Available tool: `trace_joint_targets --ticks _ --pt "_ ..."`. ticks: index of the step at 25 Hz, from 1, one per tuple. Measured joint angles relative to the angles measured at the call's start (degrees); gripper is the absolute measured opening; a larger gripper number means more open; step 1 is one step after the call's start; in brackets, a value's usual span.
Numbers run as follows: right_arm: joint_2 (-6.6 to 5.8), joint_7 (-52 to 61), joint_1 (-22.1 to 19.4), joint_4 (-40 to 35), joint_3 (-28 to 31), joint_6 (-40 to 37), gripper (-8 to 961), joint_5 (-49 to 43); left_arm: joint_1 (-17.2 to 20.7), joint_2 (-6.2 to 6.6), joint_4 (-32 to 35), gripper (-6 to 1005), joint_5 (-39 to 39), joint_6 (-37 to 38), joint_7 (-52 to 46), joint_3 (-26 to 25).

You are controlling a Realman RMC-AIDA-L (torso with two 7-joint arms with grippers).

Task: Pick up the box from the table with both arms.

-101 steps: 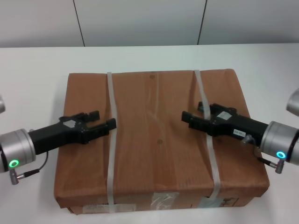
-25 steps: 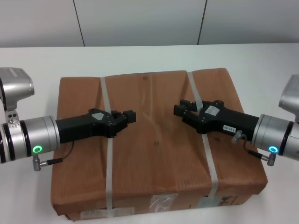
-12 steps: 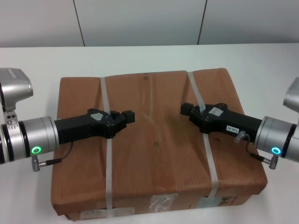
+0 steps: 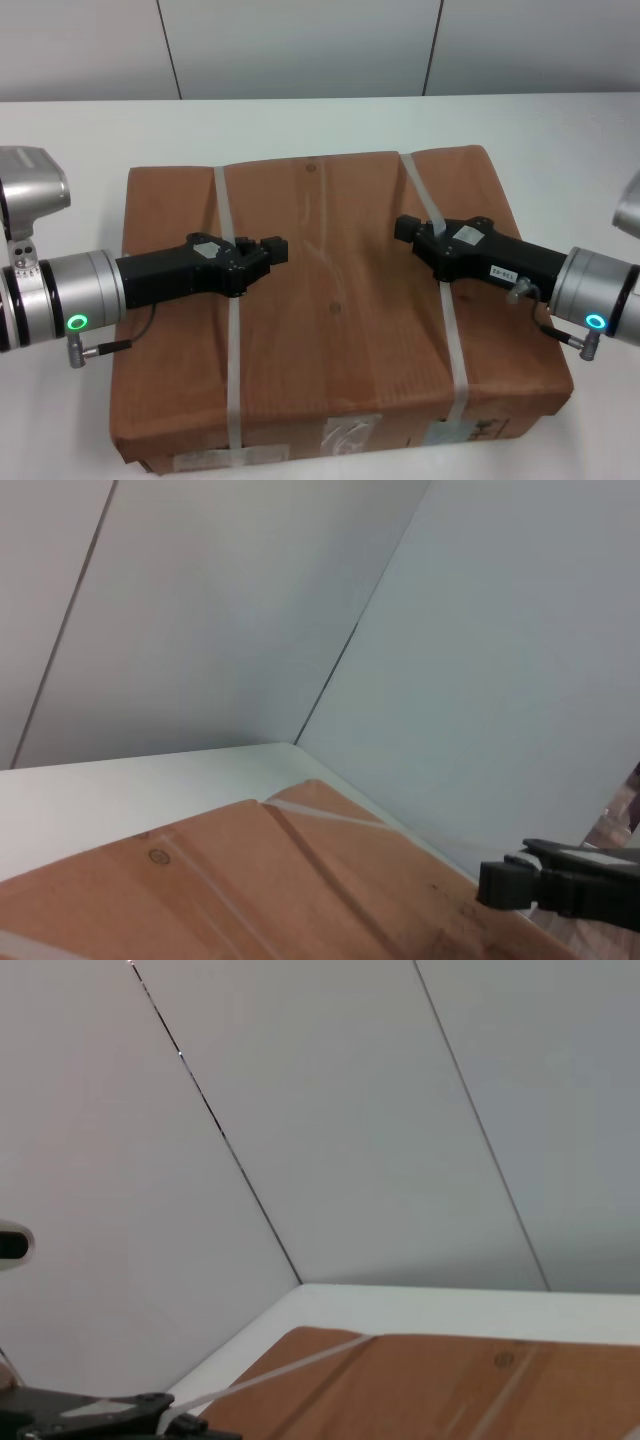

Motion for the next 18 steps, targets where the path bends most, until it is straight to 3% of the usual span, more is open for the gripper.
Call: trace_joint_targets --ticks 18 --pt "-0.01 -9.00 -5.12 -1.82 0.00 -11.83 21 6.81 2.10 0.14 6.64 64 -1.46 6.90 0.08 0.12"
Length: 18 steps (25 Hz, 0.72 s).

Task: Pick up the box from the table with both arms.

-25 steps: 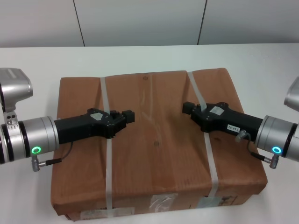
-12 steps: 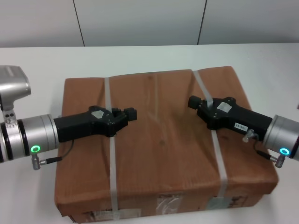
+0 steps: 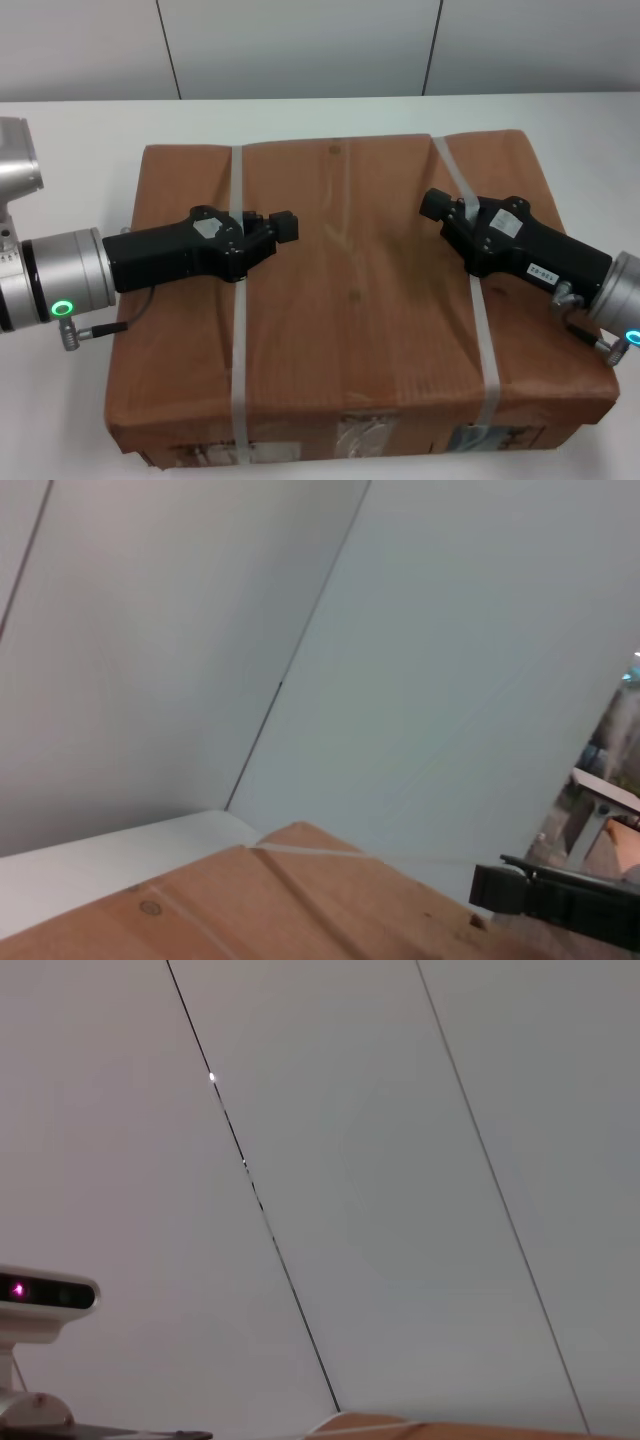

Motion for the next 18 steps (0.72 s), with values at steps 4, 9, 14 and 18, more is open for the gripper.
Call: trace_joint_targets --ticks 4,9,14,18 --pt "0.00 -0.23 -0.25 -0.12 0.01 -0.58 21 0.29 0.10 0.02 0.44 63 -0.06 1.52 0.17 -0.11" --pt "0.01 -1.01 -0.45 -0.12 0.00 -1.79 22 0.52 0.95 -0.06 2.57 58 -0.10 2.35 0.01 -0.13" --pt "0.00 -1.42 -0.65 -0.12 0.00 -2.42 22 0.73 1.32 -0.09 2.85 57 -0.37 2.55 0.01 -0.11" --pt "0.00 -1.54 -0.72 -0.11 0.00 -3.46 22 0.78 1.48 -0.07 2.87 57 -1.33 2.57 0.18 -0.03"
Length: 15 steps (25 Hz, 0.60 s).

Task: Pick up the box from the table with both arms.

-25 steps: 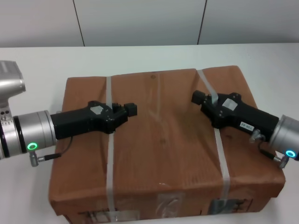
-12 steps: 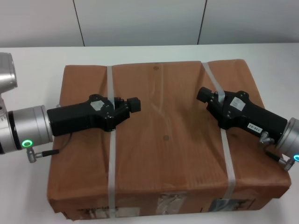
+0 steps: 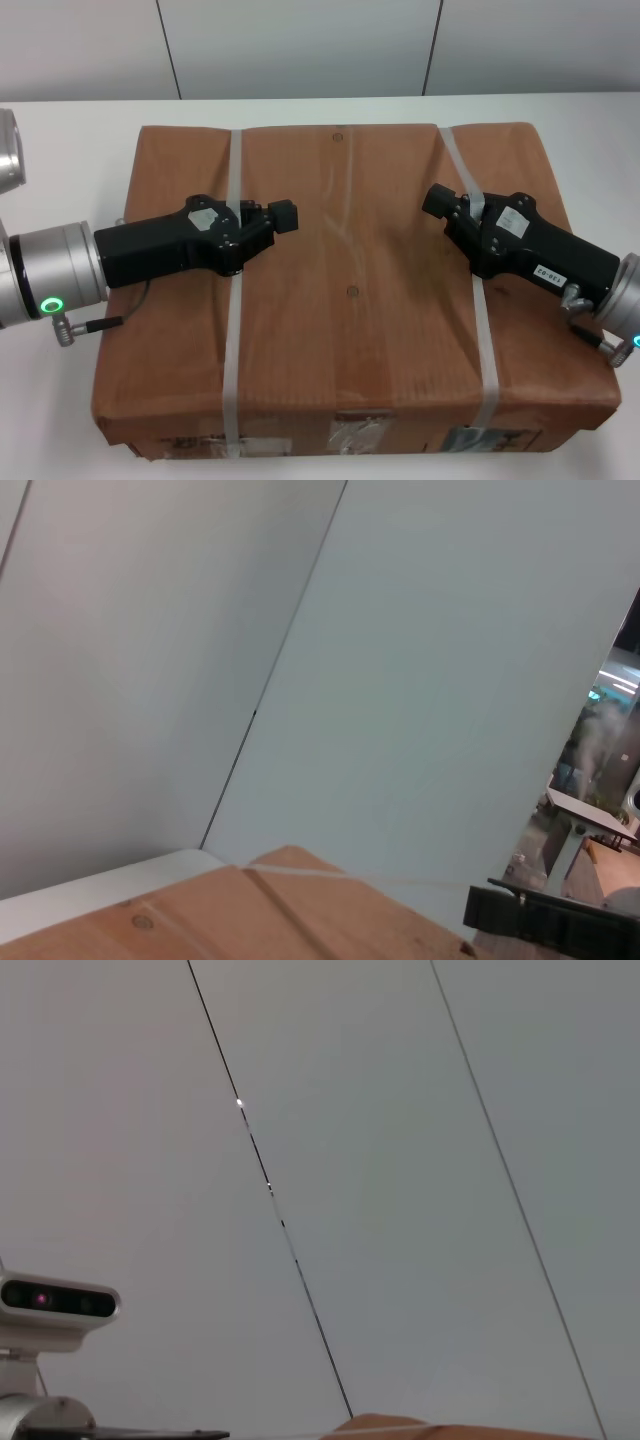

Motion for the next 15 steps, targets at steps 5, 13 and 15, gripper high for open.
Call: trace_joint_targets --ticks 5,13,15 --pt "0.00 -0.03 -0.08 0.02 0.00 -0.66 22 0.01 0.13 0.04 0.00 58 -0.30 0.23 0.09 -0.01" --pt "0.00 -0.05 -0.17 0.02 0.00 -1.82 21 0.06 0.14 0.05 0.00 58 -0.80 1.07 0.13 -0.13" --pt "0.00 -0.23 -0.21 0.02 0.00 -2.30 21 0.06 0.13 0.10 0.00 58 -0.86 1.20 0.14 -0.13"
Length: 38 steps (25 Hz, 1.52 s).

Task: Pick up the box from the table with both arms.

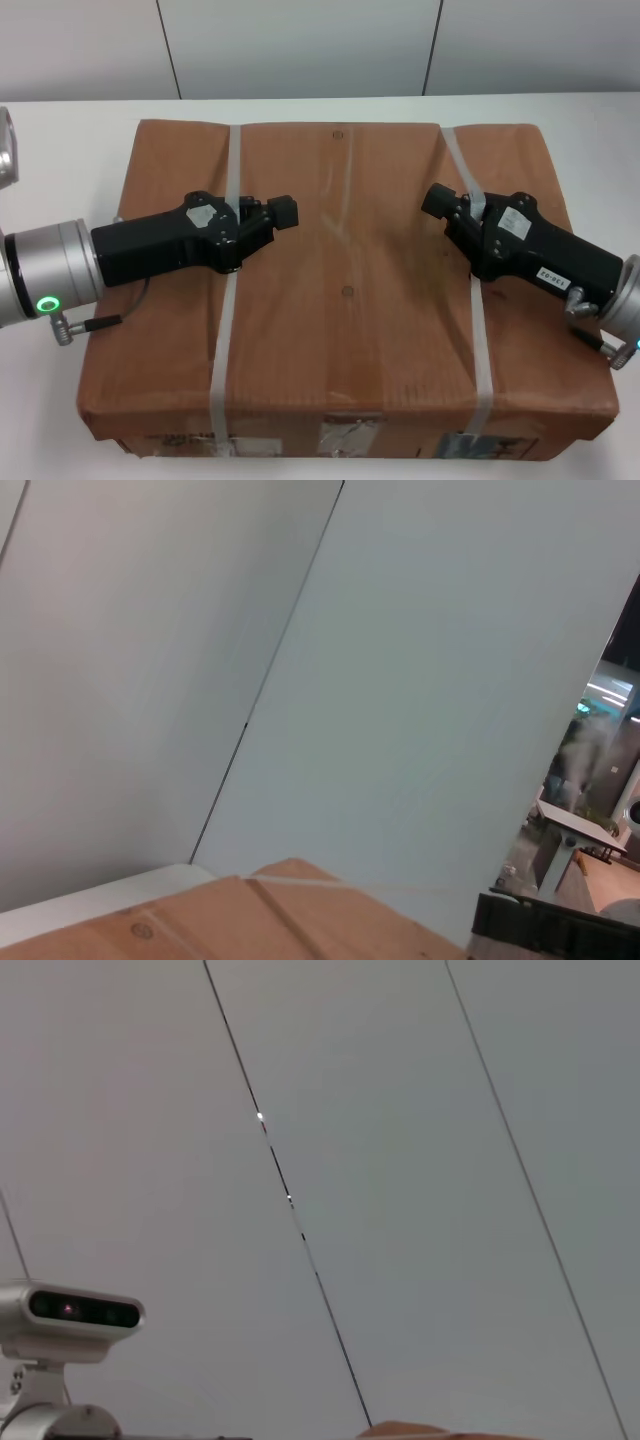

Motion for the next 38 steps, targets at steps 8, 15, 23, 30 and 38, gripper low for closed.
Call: trace_joint_targets --ticks 8,15,23,30,38 --pt "0.00 -1.14 -0.19 -0.01 0.00 -1.22 21 0.00 -0.02 0.01 -0.01 58 -0.15 0.40 0.03 0.03" --pt "0.00 -1.14 -0.19 -0.01 0.00 -1.28 21 0.00 -0.02 0.01 -0.01 58 -0.19 0.40 0.04 0.04" --pt "0.00 -1.14 -0.18 -0.01 0.00 -1.25 22 0.00 -0.02 0.01 -0.01 58 -0.20 0.40 0.03 0.04" --pt "0.01 -1.19 -0.18 -0.01 0.00 -0.30 22 -0.01 -0.02 0.01 -0.08 57 -0.20 0.31 0.18 0.04" --pt "0.00 -1.25 -0.18 -0.01 0.01 -0.09 22 -0.01 -0.02 0.01 -0.36 58 -0.19 0.06 0.33 0.04"
